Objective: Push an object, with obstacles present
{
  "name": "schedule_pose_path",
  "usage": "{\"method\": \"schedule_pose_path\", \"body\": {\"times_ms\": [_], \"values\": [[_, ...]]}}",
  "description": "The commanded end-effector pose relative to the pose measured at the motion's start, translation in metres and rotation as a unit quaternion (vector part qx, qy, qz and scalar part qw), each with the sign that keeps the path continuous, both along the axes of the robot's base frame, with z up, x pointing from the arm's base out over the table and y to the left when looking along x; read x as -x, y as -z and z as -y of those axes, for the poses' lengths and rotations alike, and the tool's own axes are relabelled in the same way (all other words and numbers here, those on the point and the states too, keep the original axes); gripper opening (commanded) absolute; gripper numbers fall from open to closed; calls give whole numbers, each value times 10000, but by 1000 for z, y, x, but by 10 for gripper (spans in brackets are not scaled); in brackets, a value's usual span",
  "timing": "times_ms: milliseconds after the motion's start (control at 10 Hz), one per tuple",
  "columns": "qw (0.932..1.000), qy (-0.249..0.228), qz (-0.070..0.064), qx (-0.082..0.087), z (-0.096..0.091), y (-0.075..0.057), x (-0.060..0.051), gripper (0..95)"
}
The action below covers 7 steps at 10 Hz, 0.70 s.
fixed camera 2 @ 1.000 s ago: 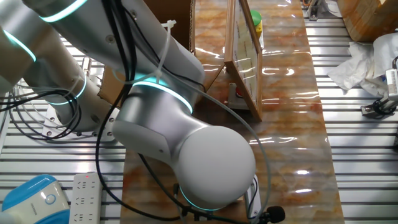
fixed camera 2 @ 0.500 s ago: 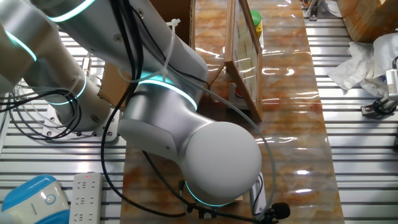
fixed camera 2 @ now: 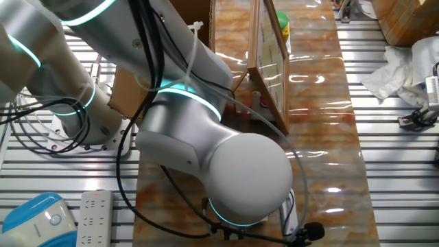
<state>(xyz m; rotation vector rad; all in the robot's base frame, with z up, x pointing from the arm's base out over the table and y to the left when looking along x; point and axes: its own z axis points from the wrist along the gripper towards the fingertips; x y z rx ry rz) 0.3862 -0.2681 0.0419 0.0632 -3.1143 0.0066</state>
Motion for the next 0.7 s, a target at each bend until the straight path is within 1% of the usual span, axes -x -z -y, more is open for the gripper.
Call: {"method": "schedule_pose_path", "body": {"times_ms": [100, 500, 700], "values": [[10000, -32, -12, -1, -1, -1, -5, 0], [10000, -41, 10, -10, -2, -1, -18, 0], [10000, -51, 10, -18, -1, -3, -23, 0]]}}
